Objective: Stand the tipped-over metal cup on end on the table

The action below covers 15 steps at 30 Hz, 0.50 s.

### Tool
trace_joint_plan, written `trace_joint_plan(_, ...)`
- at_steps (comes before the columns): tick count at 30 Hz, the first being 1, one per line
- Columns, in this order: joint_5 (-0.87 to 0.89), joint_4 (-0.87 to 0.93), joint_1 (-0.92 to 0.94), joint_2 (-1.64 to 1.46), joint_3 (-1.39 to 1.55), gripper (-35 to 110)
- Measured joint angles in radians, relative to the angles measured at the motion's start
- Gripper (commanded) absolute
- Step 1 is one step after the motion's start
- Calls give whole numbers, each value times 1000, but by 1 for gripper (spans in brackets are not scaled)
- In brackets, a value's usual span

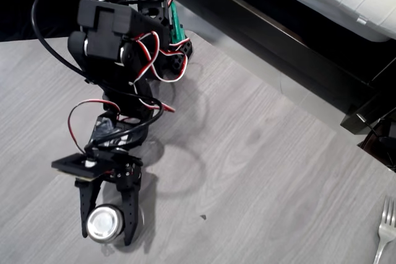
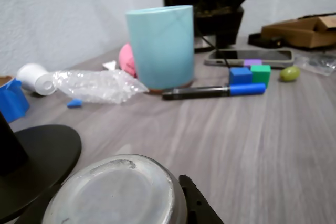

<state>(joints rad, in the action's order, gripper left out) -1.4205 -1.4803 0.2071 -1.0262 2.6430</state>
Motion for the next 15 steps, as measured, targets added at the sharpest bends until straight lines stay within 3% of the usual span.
trace_joint_plan(8, 8, -2, -14, 2, -11, 29)
trace_joint_plan(15, 35, 0, -38, 3, -17, 34)
